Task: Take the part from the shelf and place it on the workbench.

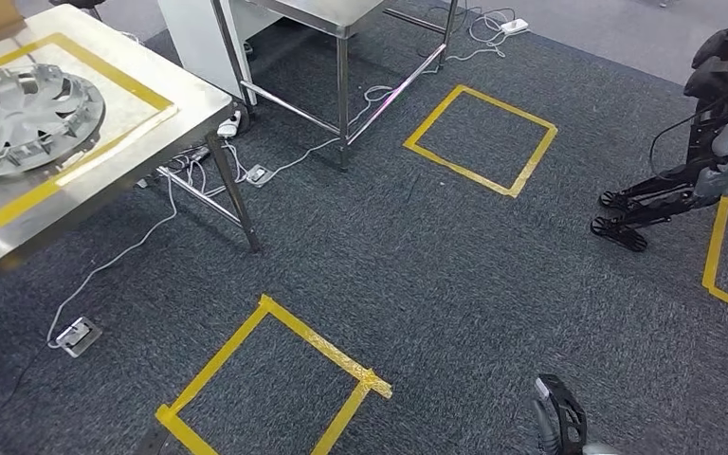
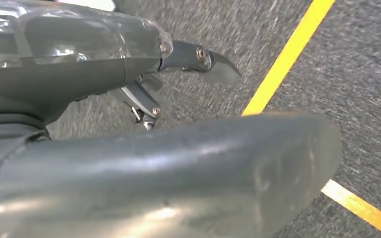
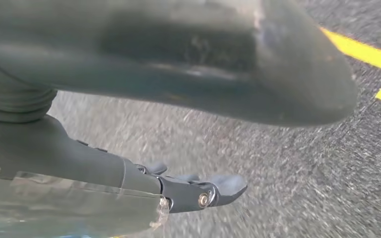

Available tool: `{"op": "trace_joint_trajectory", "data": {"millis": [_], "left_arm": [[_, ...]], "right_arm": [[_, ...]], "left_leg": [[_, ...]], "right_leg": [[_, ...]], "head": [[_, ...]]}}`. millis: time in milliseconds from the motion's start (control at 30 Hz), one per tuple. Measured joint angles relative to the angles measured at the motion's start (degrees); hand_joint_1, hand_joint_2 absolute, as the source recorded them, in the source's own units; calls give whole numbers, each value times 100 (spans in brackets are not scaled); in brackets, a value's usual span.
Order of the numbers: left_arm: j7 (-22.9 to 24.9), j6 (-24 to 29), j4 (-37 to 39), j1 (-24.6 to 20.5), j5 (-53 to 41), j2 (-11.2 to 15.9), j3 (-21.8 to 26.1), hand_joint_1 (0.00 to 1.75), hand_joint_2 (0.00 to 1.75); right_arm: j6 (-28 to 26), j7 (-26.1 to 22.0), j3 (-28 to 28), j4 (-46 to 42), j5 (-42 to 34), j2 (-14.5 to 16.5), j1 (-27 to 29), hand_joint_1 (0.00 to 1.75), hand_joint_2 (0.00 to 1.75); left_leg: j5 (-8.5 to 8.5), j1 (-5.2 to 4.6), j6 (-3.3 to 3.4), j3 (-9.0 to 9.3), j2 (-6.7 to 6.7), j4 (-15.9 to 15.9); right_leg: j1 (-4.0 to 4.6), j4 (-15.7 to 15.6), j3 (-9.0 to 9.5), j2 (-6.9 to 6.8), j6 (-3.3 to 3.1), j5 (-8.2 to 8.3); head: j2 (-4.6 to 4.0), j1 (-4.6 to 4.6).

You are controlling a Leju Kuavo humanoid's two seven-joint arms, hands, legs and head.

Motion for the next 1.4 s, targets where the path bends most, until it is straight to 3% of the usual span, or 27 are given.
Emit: {"op": "trace_joint_trajectory", "data": {"millis": [67,133,200,233,267,300,367,433,500,533,600,667,733,767,800,867,933,1000,1033,1100,1167,1233,1267,1333,1400], "left_arm": [[93,65,-101,-71,-111,85,-25,0,0],[214,118,-184,-132,-243,201,-49,0,0],[313,204,-255,-157,-387,320,-69,0,0],[336,260,-292,-170,-459,371,-79,0,0],[342,318,-332,-192,-524,412,-87,0,0],[335,361,-372,-225,-574,445,-91,0,0],[338,404,-439,-299,-643,490,-95,0,0],[394,387,-496,-340,-698,519,-97,0,0],[457,344,-550,-357,-738,537,-98,0,0],[471,324,-576,-365,-748,541,-97,0,0],[480,303,-620,-378,-762,542,-93,0,0],[487,267,-645,-377,-783,542,-93,0,0],[489,170,-652,-375,-822,547,-95,0,0],[486,119,-657,-378,-853,550,-95,0,0],[484,80,-664,-388,-897,552,-95,0,0],[485,50,-686,-462,-1036,538,-95,0,0],[510,47,-712,-598,-1181,495,-94,0,0],[544,44,-734,-727,-1275,433,-91,0,0],[556,39,-745,-775,-1316,404,-87,0,0],[561,20,-763,-837,-1394,353,-78,0,0],[559,-9,-766,-849,-1447,321,-73,0,0],[555,-41,-763,-819,-1468,301,-73,0,0],[551,-56,-762,-795,-1473,291,-73,0,0],[538,-92,-757,-738,-1471,278,-69,0,0],[531,-123,-745,-657,-1459,279,-65,0,0]], "right_arm": [[82,-86,11,68,-155,83,6,0,0],[127,-119,17,137,-249,199,-5,0,0],[145,-124,36,212,-280,337,35,0,0],[155,-124,51,246,-280,402,85,0,0],[163,-124,69,279,-280,453,143,0,0],[169,-127,85,309,-282,490,194,0,0],[171,-146,105,358,-306,530,249,0,0],[151,-186,112,397,-382,547,258,0,0],[91,-227,116,422,-486,557,258,0,0],[58,-238,119,429,-531,561,255,0,0],[13,-243,121,441,-574,564,202,0,0],[1,-262,121,446,-620,578,138,0,0],[38,-321,121,449,-723,603,136,0,0],[66,-351,122,454,-776,613,151,0,0],[90,-370,121,461,-822,618,163,0,0],[107,-379,120,476,-873,613,167,0,0],[108,-379,120,488,-904,608,154,0,0],[100,-377,120,500,-924,606,161,0,0],[95,-373,121,505,-932,603,183,0,0],[86,-365,122,518,-940,591,221,0,0],[86,-362,121,534,-943,587,244,0,0],[88,-362,120,547,-944,594,284,0,0],[85,-362,121,551,-943,597,309,0,0],[71,-362,122,558,-943,593,334,0,0],[36,-350,122,564,-933,571,304,0,0]], "left_leg": [[-119,15,-40,-23,-305,127],[-400,9,-41,-294,-688,682],[-614,-4,-35,-699,-749,1355],[-578,-7,-33,-826,-743,1492],[-422,-6,-31,-857,-745,1425],[-170,-1,-29,-785,-783,1151],[220,41,-32,-528,-1065,485],[271,60,-24,-375,-1247,175],[243,43,20,-332,-1113,128],[243,40,49,-308,-1029,105],[236,36,106,-260,-845,70],[204,7,145,-231,-656,67],[164,-9,159,-197,-485,68],[140,-12,158,-171,-413,68],[114,-14,153,-138,-350,68],[64,-23,127,-74,-250,64],[36,-35,82,-53,-184,57],[23,-40,33,-33,-111,29],[-1,-34,7,-9,-136,22],[-149,-16,-34,-59,-451,218],[-438,1,-53,-376,-765,843],[-579,5,-76,-757,-767,1425],[-483,10,-90,-841,-750,1461],[-27,50,-133,-728,-828,976],[252,124,-168,-510,-1169,405]], "right_leg": [[-16,-88,56,90,-69,31],[-20,-133,96,187,-125,43],[-2,-128,110,321,-163,26],[5,-118,120,394,-172,12],[5,-101,132,467,-171,-6],[-2,-73,145,538,-162,-32],[-21,2,146,678,-117,-97],[-46,50,109,837,-50,-128],[-82,46,79,1008,22,-115],[-86,72,58,990,53,-130],[-76,377,-103,737,111,-296],[-74,1066,-468,417,161,-592],[-87,1573,-752,312,183,-696],[-92,1550,-753,292,177,-592],[-90,1320,-648,263,159,-402],[-40,578,-302,77,81,-34],[35,119,-92,-97,-12,48],[68,38,-65,-65,-74,6],[58,-5,-35,-19,-95,21],[20,-128,62,86,-148,61],[-3,-189,115,218,-184,78],[-7,-185,123,386,-196,67],[-15,-173,129,478,-191,53],[-49,-112,142,667,-144,2],[-77,8,101,854,-63,-74]], "head": [[-1,-15],[-1,-62],[0,-122],[0,-152],[0,-180],[0,-204],[0,-245],[0,-248],[0,-239],[-1,-231],[-1,-177],[0,-114],[0,-93],[0,-86],[0,-76],[0,-66],[0,-52],[0,-36],[0,-27],[-1,-37],[-1,-91],[-1,-143],[-1,-163],[0,-198],[-1,-240]]}}
